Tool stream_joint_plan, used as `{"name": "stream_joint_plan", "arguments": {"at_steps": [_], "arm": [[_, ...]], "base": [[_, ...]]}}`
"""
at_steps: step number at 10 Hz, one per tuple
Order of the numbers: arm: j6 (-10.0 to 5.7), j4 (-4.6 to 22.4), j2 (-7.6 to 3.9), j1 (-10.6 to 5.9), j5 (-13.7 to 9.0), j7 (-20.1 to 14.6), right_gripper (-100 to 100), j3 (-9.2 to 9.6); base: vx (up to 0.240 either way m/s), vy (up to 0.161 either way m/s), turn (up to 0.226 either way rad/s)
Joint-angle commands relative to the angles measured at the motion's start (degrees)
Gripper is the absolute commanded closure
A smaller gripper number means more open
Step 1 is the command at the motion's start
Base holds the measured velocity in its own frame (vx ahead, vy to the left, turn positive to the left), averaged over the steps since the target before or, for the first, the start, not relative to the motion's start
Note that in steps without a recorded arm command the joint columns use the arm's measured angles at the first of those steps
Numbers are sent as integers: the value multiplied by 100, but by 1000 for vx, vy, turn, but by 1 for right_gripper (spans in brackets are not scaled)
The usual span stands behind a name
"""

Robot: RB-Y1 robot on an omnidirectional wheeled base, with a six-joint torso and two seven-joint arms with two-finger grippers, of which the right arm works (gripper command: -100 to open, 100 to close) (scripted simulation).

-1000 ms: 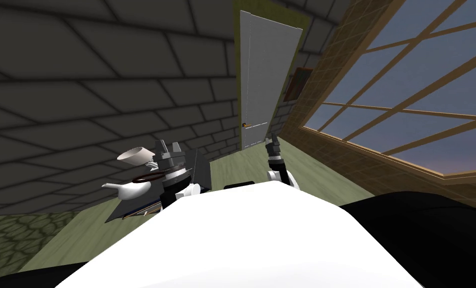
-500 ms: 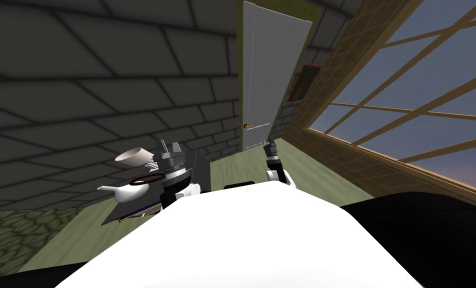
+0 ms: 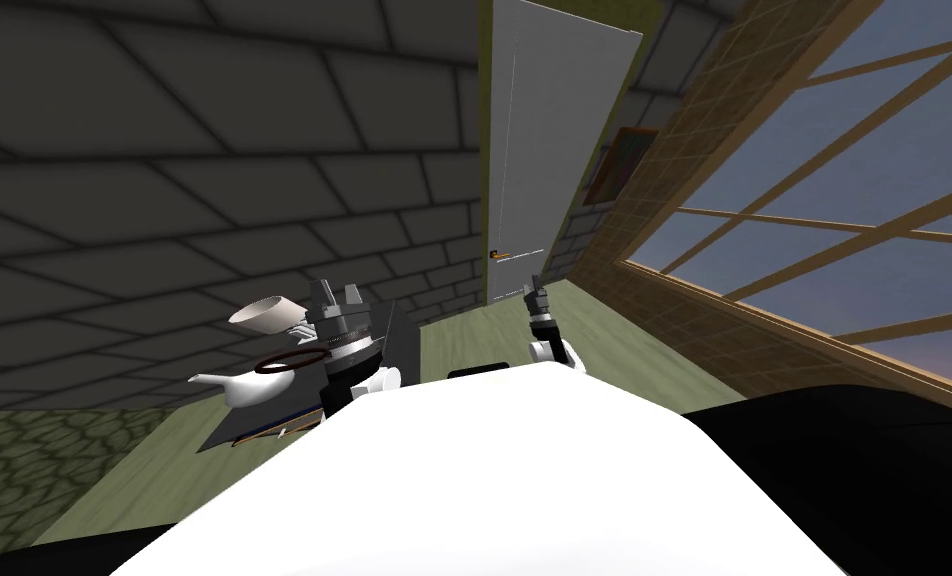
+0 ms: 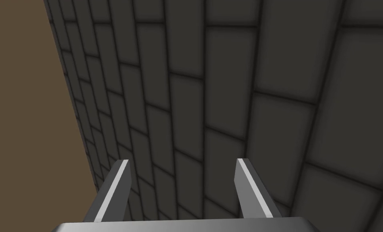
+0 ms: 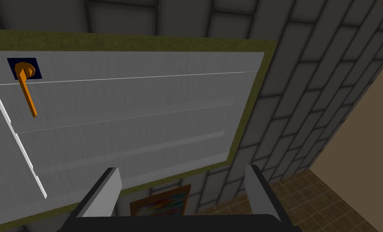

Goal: Pull the door open

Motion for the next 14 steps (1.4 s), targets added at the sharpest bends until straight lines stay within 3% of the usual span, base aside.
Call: {"name": "stream_joint_plan", "arguments": {"at_steps": [1,14], "arm": [[-63,247,-30,-89,-35,-14,-100,16],[-522,2296,-295,-886,-344,-160,-100,118]], "base": [[100,-58,51],[92,-50,68]]}}
